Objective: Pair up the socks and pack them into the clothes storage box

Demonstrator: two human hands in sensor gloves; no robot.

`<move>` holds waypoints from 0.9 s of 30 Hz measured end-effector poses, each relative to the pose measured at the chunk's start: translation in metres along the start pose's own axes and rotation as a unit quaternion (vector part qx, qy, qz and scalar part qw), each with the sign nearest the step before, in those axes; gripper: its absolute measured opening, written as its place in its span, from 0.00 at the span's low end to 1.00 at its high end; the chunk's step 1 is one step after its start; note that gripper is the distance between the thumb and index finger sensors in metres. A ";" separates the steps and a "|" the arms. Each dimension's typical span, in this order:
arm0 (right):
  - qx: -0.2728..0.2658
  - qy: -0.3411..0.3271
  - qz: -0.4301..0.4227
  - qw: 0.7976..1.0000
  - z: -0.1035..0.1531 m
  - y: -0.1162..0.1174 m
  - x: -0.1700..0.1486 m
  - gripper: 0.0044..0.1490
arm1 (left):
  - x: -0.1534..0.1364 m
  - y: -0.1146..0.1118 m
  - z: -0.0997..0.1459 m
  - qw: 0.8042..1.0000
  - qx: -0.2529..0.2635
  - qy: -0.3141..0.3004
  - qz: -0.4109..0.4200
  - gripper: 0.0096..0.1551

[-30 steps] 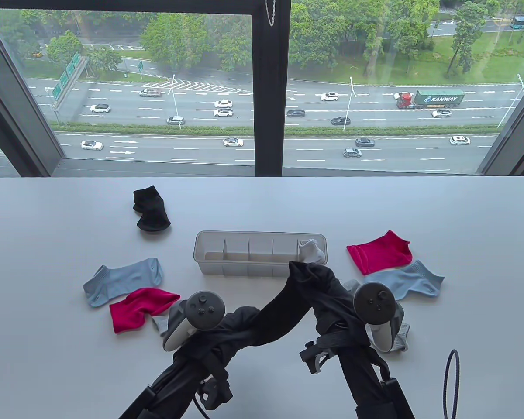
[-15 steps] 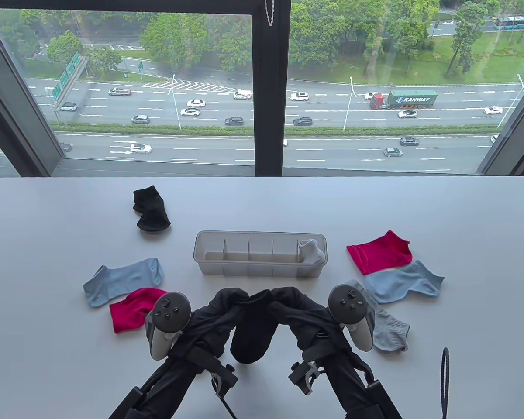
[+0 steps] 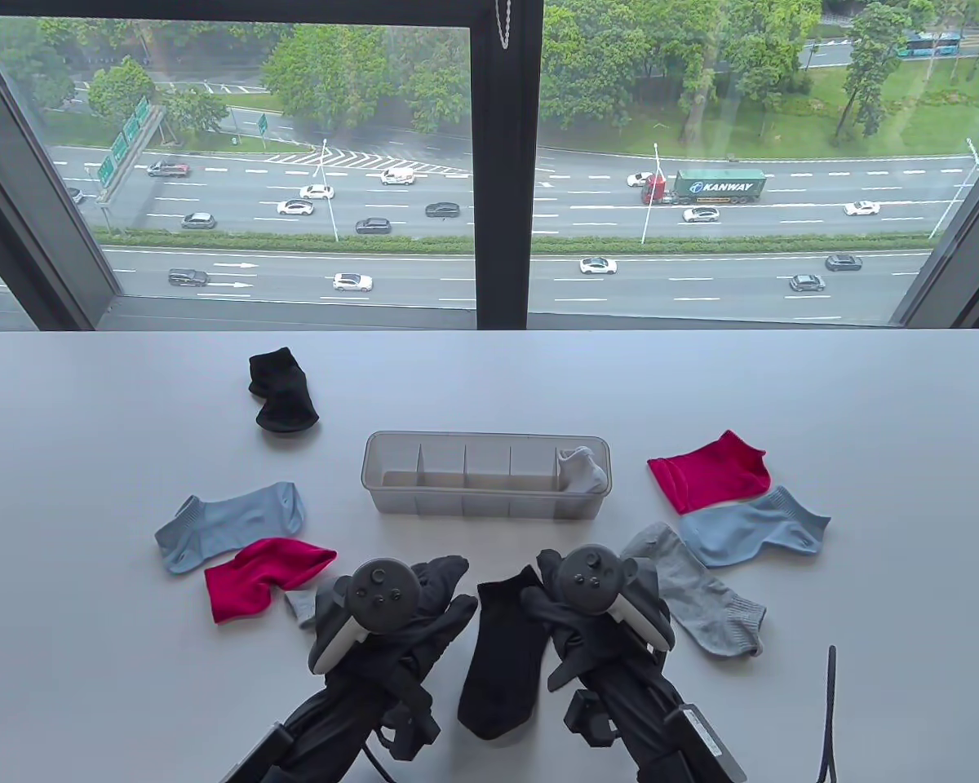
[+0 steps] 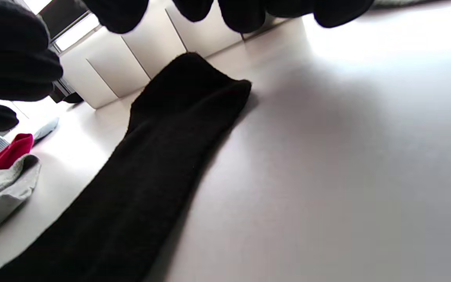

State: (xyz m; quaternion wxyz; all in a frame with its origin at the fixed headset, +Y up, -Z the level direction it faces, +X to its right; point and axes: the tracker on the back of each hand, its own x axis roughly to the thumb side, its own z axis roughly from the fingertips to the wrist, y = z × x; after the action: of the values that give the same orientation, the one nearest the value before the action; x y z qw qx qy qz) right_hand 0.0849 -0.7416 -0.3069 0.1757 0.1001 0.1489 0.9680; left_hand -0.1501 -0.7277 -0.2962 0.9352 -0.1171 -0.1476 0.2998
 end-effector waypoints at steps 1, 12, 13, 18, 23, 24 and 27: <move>-0.001 -0.006 0.015 1.000 0.002 -0.002 0.003 0.44 | 0.000 0.002 0.000 1.000 -0.001 0.001 -0.005 0.37; 0.106 -0.075 0.065 0.989 0.003 0.016 0.025 0.46 | -0.027 0.068 0.003 0.994 0.054 0.079 -0.042 0.40; 0.089 -0.078 0.069 0.991 0.005 0.011 0.025 0.46 | -0.035 0.085 -0.001 0.992 0.072 0.096 -0.036 0.40; -0.008 -0.079 0.109 0.991 0.011 -0.016 0.024 0.46 | -0.076 0.152 -0.039 0.967 0.077 0.202 -0.137 0.40; -0.027 -0.084 0.108 0.990 0.015 -0.023 0.021 0.46 | -0.113 0.171 -0.086 0.938 0.021 0.262 -0.225 0.39; -0.027 -0.084 0.108 0.990 0.016 -0.024 0.021 0.46 | -0.120 0.171 -0.095 0.931 0.008 0.280 -0.235 0.40; -0.035 -0.086 0.111 0.990 0.017 -0.026 0.021 0.46 | -0.138 0.171 -0.118 0.919 0.000 0.305 -0.249 0.40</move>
State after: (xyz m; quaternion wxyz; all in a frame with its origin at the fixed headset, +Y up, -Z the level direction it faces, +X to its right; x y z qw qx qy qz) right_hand 0.0776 -0.7063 -0.2963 0.0825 0.1923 0.0876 0.9739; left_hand -0.3063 -0.6899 -0.4872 0.9793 -0.1627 0.1204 0.0066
